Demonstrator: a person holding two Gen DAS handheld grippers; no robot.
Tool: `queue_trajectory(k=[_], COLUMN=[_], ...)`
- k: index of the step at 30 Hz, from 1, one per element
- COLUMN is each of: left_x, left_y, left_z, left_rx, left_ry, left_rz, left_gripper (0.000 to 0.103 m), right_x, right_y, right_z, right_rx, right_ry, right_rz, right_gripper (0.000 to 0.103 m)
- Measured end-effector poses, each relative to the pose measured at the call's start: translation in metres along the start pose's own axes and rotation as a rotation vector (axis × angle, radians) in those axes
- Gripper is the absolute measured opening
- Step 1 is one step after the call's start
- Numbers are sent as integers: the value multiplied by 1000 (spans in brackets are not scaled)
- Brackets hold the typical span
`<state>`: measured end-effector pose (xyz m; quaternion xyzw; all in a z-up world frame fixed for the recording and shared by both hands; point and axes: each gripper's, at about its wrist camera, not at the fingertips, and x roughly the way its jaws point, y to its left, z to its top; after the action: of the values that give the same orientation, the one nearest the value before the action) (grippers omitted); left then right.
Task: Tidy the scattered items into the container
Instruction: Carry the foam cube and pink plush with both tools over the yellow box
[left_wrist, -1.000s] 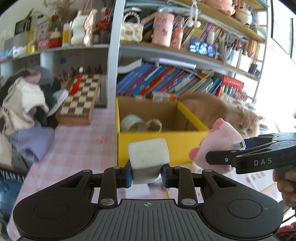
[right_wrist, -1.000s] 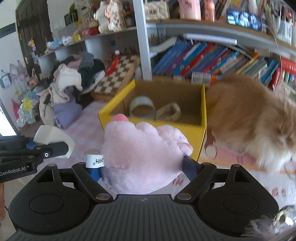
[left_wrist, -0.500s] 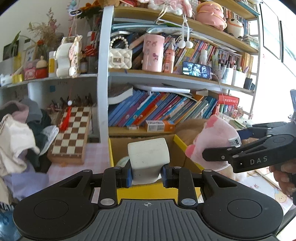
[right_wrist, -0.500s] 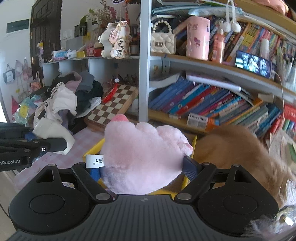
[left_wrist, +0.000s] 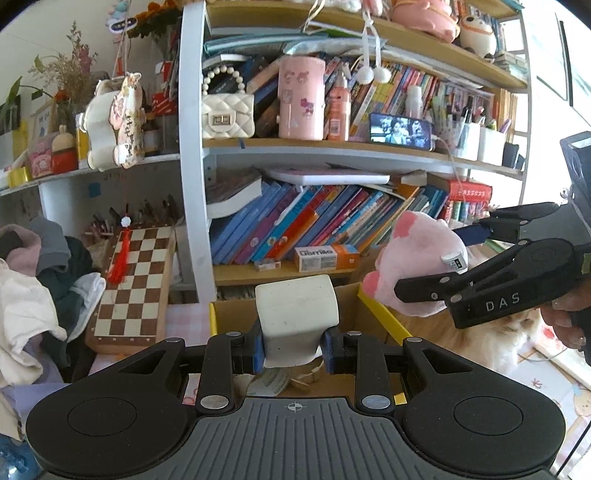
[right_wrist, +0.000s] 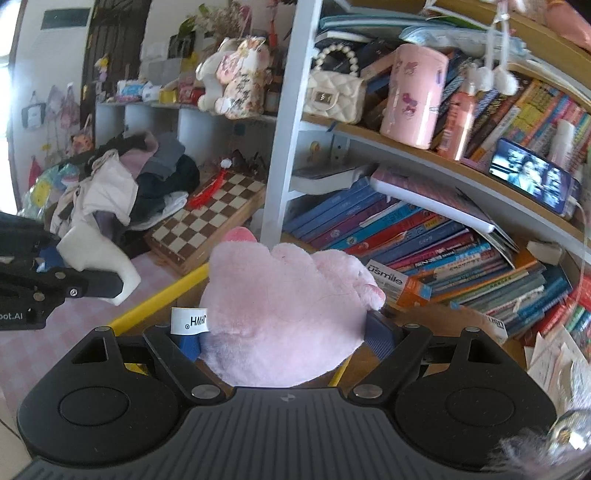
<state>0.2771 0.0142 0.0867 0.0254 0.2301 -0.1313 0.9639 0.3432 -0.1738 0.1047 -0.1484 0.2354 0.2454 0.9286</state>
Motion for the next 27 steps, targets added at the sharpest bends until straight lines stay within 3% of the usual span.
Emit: queue_trajectory(k=[17, 27], left_x=[69, 96], left_y=[6, 6], left_z=[-10, -19], left_rx=[15, 24], left_ry=[179, 261], left_rz=[42, 29], left_gripper=[27, 27], right_x=[93, 124], right_y=[2, 8], right_z=[-6, -17], right_rx=[-234, -304], right_ry=[173, 270], right_rz=[156, 219], right_gripper=[84, 84])
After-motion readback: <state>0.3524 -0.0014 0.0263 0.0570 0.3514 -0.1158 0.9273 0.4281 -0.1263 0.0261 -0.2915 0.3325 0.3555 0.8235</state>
